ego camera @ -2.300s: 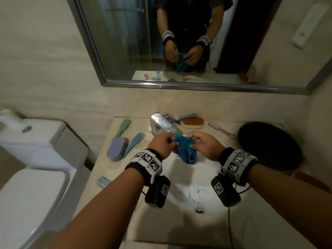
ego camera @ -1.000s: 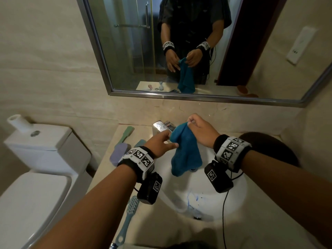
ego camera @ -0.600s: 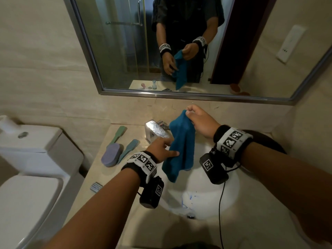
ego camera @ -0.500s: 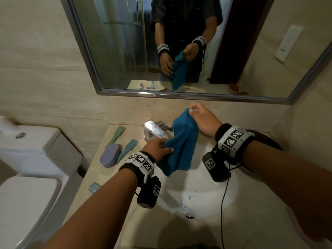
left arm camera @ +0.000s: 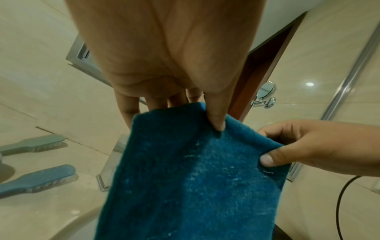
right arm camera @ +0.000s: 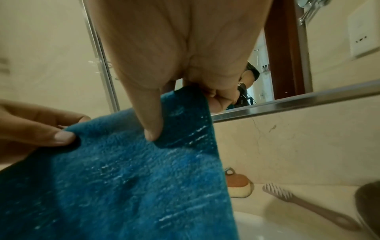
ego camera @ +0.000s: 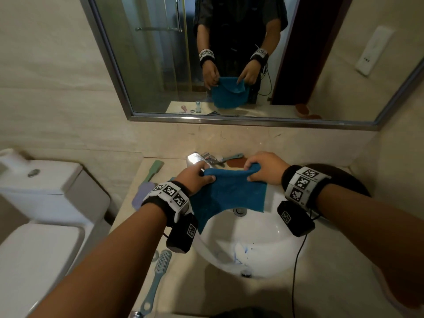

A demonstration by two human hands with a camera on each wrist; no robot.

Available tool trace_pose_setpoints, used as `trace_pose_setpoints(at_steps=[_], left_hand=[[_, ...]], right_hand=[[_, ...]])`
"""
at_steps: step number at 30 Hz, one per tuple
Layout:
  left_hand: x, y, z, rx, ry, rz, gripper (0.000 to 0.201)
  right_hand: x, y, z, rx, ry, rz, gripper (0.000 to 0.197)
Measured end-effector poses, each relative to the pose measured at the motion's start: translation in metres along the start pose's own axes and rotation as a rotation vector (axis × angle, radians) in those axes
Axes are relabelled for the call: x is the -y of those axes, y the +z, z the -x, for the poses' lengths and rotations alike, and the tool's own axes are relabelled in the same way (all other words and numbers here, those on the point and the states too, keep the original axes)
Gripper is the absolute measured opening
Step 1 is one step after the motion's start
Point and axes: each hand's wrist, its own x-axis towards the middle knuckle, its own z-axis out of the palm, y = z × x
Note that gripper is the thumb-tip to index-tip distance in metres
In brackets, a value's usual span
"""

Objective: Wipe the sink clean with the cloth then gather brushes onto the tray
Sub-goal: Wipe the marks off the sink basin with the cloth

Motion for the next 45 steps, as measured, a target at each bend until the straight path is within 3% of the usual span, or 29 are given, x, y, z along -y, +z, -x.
trace_pose_setpoints(at_steps=[5,8,10,14,18,22,25,30,34,37,40,45], left_hand=[[0.006,-0.005,0.004,0.123,-0.062,-0.082,0.036],[0.01,-0.002,0.004,0.081,-0.083,-0.215,0.027],[0.013,0.002,0.003,0.068,-0.112,-0.112,0.015],[0.011,0.008,0.0,0.029,-0.13,0.107,0.013],[0.002,0.013,-0.002,0.017,-0.044,0.293,0.014],[-0.006,0.015,-0.002,0.103,-0.001,0.375,0.023],[-0.01,0.013,0.0,0.169,-0.004,0.423,0.024],[-0.009,0.01,0.002,0.188,0.029,0.435,0.025],[0.003,0.01,-0.001,0.06,0.0,0.471,0.017],[0.008,0.012,-0.003,0.015,0.013,0.396,0.028],[0.009,0.015,-0.002,0.045,0.005,0.249,0.054],[0.01,0.022,-0.003,0.113,-0.063,0.122,0.019]], right_hand=[[-0.008,0.008,-0.007,-0.124,0.029,-0.004,0.013],[-0.01,0.009,-0.01,-0.158,0.054,-0.03,0.009],[-0.007,0.008,-0.007,-0.137,0.067,-0.071,0.009],[0.0,0.016,-0.005,-0.078,0.17,-0.21,0.006],[0.019,0.029,-0.002,0.141,0.281,-0.57,0.008],[0.029,0.033,-0.001,0.27,0.25,-0.742,0.025],[0.027,0.035,-0.003,0.231,0.255,-0.745,0.04],[0.02,0.038,-0.008,0.086,0.12,-0.619,0.022],[0.018,0.028,-0.009,-0.007,0.089,-0.586,0.021],[0.017,0.023,-0.008,0.062,0.04,-0.647,0.022],[0.017,0.015,-0.007,0.08,-0.055,-0.667,0.023],[0.016,0.005,-0.004,0.056,-0.132,-0.62,0.022]])
